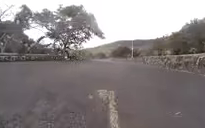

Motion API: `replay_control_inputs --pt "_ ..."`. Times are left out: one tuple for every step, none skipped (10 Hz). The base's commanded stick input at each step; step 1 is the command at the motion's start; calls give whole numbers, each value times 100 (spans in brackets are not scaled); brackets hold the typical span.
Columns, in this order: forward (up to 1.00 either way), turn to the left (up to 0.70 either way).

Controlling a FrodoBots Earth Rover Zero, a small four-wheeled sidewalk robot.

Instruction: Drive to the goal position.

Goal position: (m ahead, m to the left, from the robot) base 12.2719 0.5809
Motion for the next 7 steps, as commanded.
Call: replay_control_inputs --pt "70 0" --pt "70 0" --pt "70 0" --pt "70 0" --pt "70 0" --pt "70 0" --pt "70 0"
